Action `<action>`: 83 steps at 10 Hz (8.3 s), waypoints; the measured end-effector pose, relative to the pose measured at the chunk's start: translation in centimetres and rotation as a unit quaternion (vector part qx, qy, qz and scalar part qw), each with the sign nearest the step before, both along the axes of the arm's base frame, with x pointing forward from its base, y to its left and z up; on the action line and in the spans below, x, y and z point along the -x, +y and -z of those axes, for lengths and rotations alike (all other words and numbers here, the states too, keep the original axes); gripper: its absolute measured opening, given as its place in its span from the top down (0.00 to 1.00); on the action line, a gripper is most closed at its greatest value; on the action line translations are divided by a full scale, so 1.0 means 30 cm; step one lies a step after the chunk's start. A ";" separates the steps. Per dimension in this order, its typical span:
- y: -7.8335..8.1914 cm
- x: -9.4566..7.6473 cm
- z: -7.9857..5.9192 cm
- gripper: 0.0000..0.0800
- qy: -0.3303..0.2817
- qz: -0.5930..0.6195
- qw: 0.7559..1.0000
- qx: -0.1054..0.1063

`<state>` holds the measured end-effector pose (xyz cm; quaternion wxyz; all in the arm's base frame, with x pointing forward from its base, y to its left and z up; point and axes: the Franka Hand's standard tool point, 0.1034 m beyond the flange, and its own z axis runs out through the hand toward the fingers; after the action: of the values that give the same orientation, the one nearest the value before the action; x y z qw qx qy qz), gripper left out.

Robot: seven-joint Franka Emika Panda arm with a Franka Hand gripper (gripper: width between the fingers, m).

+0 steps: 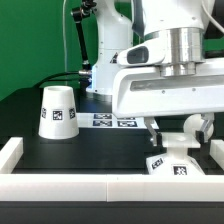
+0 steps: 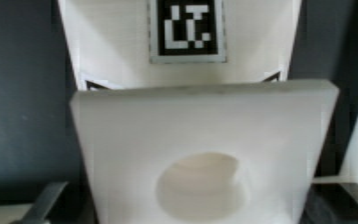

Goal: Assemble lamp

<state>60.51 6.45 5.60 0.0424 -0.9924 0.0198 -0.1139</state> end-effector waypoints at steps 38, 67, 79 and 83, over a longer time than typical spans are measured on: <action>0.199 0.432 -0.021 0.13 0.426 0.056 0.902 -0.030; 0.201 0.499 0.061 0.28 0.466 0.041 0.882 -0.047; 0.069 0.274 -0.200 0.28 0.227 0.026 0.973 -0.042; 0.058 0.184 -0.291 0.28 0.089 0.034 0.995 -0.035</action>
Offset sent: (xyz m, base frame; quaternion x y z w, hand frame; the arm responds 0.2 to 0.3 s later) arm 0.0249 0.0171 -0.0034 -0.0115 -0.0013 0.0348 0.9993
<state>54.99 8.21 14.34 0.0716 -0.9952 0.0613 -0.0255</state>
